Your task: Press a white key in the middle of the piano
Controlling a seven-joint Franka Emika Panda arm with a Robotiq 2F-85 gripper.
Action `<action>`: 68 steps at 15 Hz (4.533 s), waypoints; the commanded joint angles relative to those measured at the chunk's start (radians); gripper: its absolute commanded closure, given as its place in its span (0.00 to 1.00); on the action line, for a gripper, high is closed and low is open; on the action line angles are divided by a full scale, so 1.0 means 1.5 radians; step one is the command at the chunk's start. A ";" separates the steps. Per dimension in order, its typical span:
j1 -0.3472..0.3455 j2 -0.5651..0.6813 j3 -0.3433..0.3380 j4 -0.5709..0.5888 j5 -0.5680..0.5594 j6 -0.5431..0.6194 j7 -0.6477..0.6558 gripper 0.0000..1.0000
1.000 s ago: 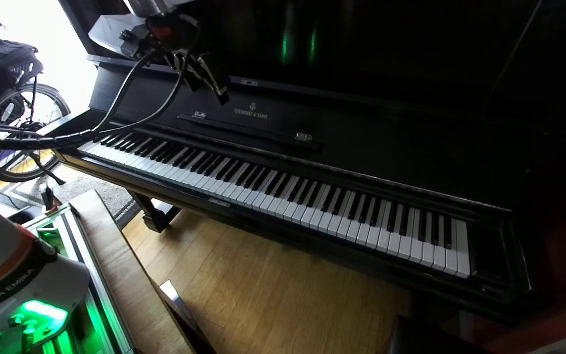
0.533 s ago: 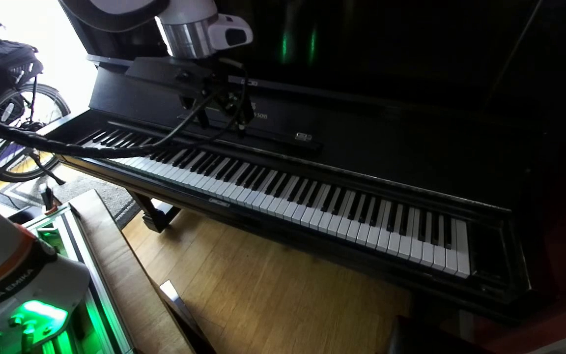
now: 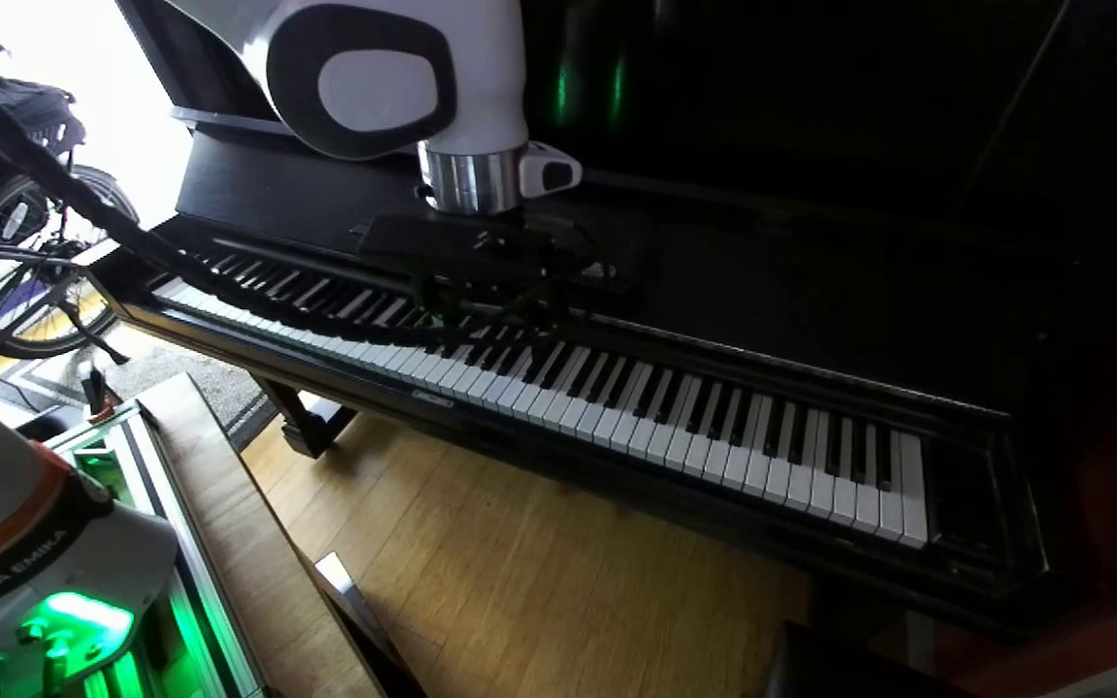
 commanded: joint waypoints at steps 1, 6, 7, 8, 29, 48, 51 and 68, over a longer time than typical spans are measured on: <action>-0.021 0.016 0.016 0.005 -0.003 0.006 -0.001 0.00; -0.023 0.034 0.019 0.017 -0.005 0.010 -0.002 0.00; -0.026 0.054 0.018 0.024 -0.004 0.028 0.011 0.00; -0.028 0.063 0.019 0.027 0.017 0.038 0.001 0.00; -0.152 0.261 0.099 0.106 0.208 0.196 -0.153 1.00; -0.234 0.357 0.161 0.172 0.204 0.274 -0.220 1.00; -0.241 0.363 0.167 0.175 0.201 0.283 -0.218 1.00; -0.250 0.388 0.174 0.184 0.194 0.284 -0.213 1.00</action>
